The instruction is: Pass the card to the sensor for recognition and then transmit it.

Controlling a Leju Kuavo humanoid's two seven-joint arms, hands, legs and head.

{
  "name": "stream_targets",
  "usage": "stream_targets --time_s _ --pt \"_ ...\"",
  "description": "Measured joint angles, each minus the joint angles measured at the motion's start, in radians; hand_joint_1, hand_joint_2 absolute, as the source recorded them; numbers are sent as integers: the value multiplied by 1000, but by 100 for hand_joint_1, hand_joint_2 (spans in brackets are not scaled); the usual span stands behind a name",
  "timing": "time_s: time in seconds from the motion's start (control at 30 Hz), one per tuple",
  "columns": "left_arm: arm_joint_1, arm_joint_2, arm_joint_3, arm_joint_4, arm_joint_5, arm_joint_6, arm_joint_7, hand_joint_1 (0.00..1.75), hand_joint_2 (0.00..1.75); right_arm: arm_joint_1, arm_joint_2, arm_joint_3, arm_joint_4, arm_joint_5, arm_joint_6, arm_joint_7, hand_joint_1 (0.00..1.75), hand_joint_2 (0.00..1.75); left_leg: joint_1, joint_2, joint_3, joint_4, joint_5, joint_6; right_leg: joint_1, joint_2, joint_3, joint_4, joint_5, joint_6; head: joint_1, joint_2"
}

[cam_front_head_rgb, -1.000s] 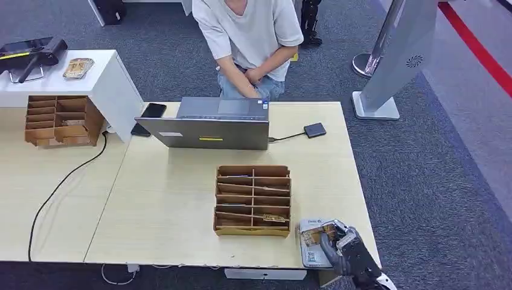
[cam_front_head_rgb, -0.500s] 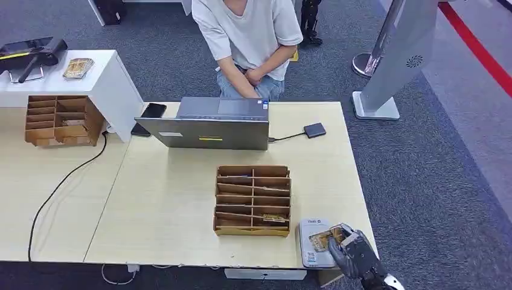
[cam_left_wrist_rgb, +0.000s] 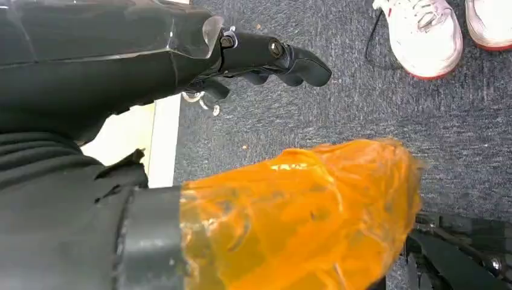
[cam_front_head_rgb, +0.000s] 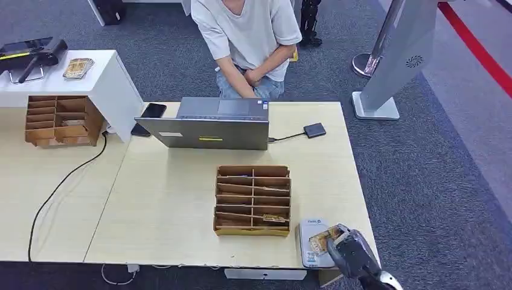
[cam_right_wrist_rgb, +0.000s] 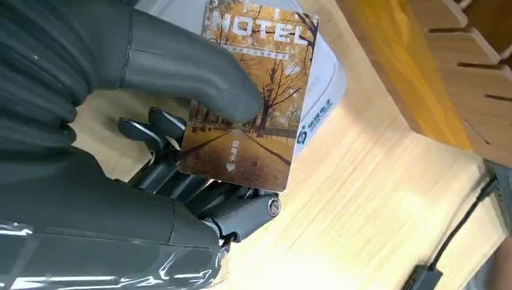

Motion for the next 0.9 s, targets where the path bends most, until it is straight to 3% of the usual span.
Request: stream_targets --time_s 0.4,0.9 --pt "0 0 0 0 0 2 7 0 0 -76 10 83 72 83 -62 26 175 175 0 1 2 0 0 0 0 1 2 0 0 0 0 0" --pt "0 0 0 0 3 2 8 0 0 -105 18 110 103 95 -71 30 175 175 0 1 5 0 0 0 0 1 5 0 0 0 0 0"
